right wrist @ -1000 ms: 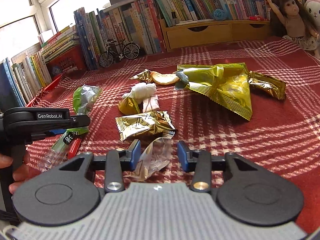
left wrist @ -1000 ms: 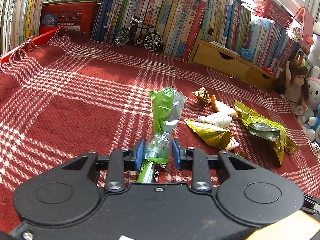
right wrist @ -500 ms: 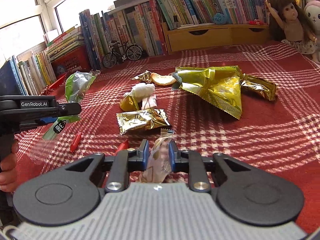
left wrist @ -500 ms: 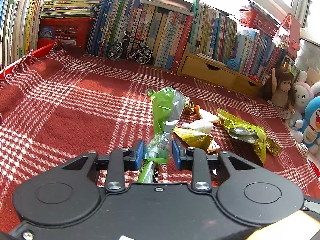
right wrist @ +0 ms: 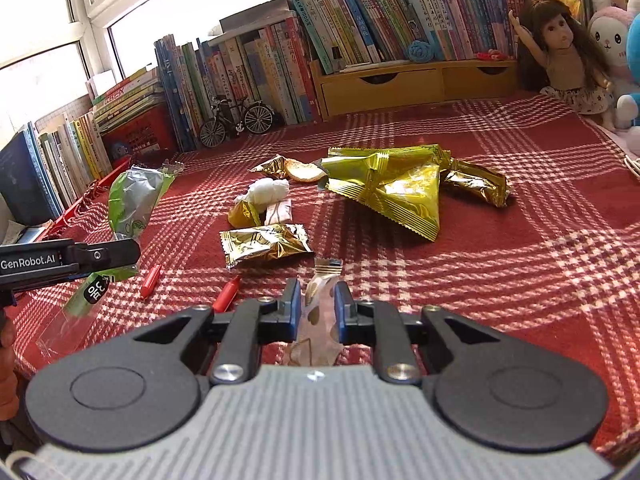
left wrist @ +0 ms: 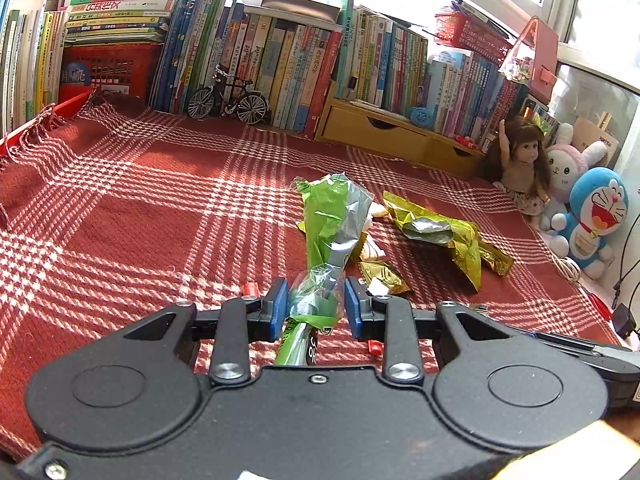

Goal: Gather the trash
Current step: 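Carry the green stick snack and clear wrapper down to the black trash bin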

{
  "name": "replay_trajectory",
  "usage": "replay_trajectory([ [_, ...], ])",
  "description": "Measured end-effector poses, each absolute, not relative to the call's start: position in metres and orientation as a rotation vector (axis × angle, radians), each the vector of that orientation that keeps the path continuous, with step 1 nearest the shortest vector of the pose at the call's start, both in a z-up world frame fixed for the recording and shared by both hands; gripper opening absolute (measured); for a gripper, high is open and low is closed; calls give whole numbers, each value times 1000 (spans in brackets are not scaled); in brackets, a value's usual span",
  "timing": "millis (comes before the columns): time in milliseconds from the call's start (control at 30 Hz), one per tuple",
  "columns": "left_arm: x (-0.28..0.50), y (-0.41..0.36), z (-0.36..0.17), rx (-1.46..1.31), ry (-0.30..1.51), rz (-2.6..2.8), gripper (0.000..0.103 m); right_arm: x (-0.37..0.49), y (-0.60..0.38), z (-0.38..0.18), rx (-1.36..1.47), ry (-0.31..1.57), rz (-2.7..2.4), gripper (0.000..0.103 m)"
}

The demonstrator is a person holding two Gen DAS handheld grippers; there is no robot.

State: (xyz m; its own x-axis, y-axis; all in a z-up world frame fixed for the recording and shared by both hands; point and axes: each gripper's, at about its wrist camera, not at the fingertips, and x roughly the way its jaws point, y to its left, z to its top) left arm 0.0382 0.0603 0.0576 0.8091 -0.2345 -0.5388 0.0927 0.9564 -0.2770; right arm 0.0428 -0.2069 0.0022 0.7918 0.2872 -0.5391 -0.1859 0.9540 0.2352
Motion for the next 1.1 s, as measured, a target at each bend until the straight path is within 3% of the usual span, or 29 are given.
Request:
replay_trajectory([
  [1100,-105,27,39,-103,696,-373,29,-75,-243,-6,232,736,351,22],
])
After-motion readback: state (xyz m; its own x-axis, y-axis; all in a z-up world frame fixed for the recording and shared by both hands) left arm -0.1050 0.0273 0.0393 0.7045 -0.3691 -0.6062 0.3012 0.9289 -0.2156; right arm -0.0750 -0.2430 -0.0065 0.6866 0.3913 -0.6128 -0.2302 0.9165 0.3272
